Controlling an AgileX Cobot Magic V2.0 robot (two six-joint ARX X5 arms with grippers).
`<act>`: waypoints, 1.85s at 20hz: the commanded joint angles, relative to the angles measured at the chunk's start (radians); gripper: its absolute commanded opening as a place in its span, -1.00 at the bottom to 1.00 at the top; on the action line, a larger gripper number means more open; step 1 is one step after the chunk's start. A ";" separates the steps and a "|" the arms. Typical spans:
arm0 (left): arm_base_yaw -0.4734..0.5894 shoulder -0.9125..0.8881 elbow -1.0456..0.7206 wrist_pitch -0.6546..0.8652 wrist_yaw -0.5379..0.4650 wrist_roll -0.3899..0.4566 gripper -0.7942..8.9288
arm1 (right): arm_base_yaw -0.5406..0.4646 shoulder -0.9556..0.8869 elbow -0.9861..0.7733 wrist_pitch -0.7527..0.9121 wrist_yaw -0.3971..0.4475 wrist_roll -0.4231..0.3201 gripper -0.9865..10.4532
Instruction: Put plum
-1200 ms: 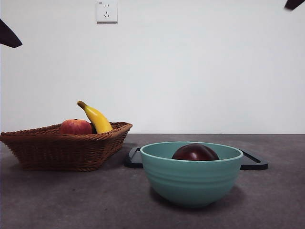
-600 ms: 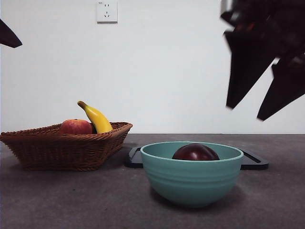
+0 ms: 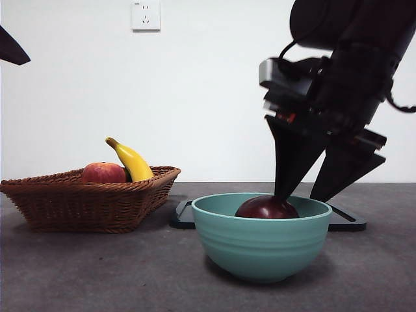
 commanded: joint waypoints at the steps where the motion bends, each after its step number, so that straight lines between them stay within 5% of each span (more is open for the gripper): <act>1: -0.004 0.006 0.012 0.005 0.003 0.019 -0.01 | 0.011 0.037 0.014 0.017 0.003 0.014 -0.40; 13: -0.004 0.006 0.012 0.009 0.003 0.019 -0.01 | 0.023 0.055 0.014 0.034 -0.004 0.011 -0.80; 25: -0.004 0.006 0.012 0.019 0.003 0.018 -0.01 | 0.013 0.006 0.078 0.021 0.000 0.026 -0.80; 37: -0.004 0.006 0.012 0.019 0.003 0.018 -0.01 | -0.182 0.126 0.362 -0.012 0.000 0.002 -0.80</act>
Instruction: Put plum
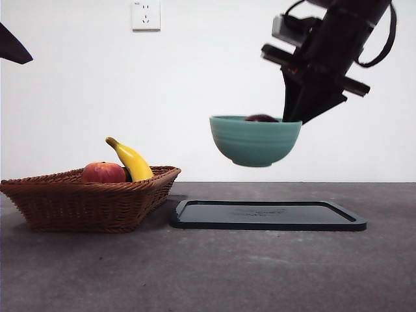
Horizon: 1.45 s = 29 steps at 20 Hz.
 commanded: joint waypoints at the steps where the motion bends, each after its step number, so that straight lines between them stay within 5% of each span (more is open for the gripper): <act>1: -0.004 0.006 0.012 0.010 0.003 0.017 -0.01 | -0.023 0.074 0.063 0.002 -0.002 -0.006 -0.81; 19: -0.004 0.006 0.012 0.010 0.003 0.016 -0.01 | -0.047 0.313 0.113 0.075 -0.003 0.001 -0.80; 22: -0.004 0.006 0.012 0.010 0.003 0.016 -0.01 | -0.047 0.307 0.113 0.053 -0.002 0.012 -0.37; 29: -0.004 0.006 0.012 0.011 0.003 0.017 -0.01 | -0.054 0.103 0.113 -0.005 0.028 0.010 -0.37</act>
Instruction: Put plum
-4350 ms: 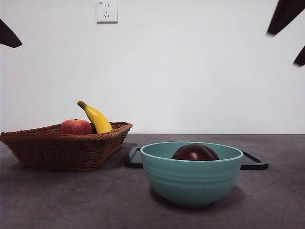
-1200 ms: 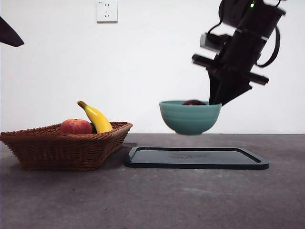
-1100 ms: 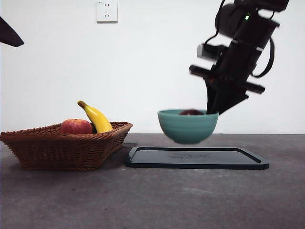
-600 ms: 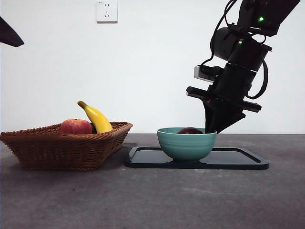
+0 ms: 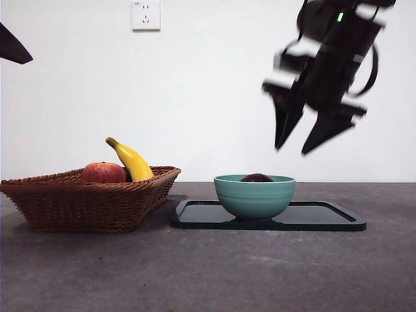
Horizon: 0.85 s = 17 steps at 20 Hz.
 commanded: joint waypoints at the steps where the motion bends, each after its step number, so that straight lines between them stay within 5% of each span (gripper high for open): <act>1: -0.004 0.006 0.012 0.011 0.003 0.017 -0.01 | 0.003 -0.091 0.023 -0.055 -0.007 0.002 -0.36; 9: -0.004 0.006 0.012 0.016 0.003 0.017 -0.01 | 0.016 -0.511 0.001 -0.315 -0.017 -0.031 -0.36; 17: -0.004 0.006 0.012 0.050 0.003 0.016 -0.01 | 0.109 -0.786 -0.278 -0.315 -0.034 -0.031 -0.36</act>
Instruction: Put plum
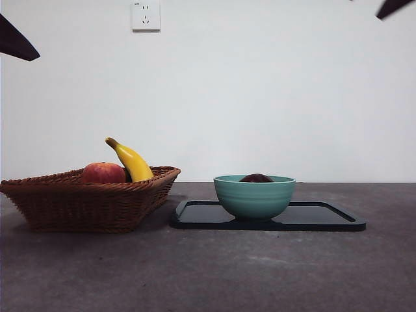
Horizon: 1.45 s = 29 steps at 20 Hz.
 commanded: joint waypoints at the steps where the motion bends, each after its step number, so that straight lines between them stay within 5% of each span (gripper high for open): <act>1: -0.004 0.006 0.012 0.020 0.003 0.016 -0.01 | 0.032 -0.056 -0.079 0.018 -0.003 -0.011 -0.36; 8: -0.004 0.006 0.012 0.029 0.003 0.016 -0.01 | 0.079 -0.209 -0.275 0.031 -0.158 -0.011 -0.36; 25: -0.005 0.006 0.012 0.032 0.003 0.013 -0.01 | 0.079 -0.219 -0.286 0.029 -0.161 -0.023 -0.36; 29: -0.016 0.006 0.013 0.133 0.001 -0.053 -0.01 | 0.079 -0.219 -0.286 0.029 -0.161 -0.023 -0.36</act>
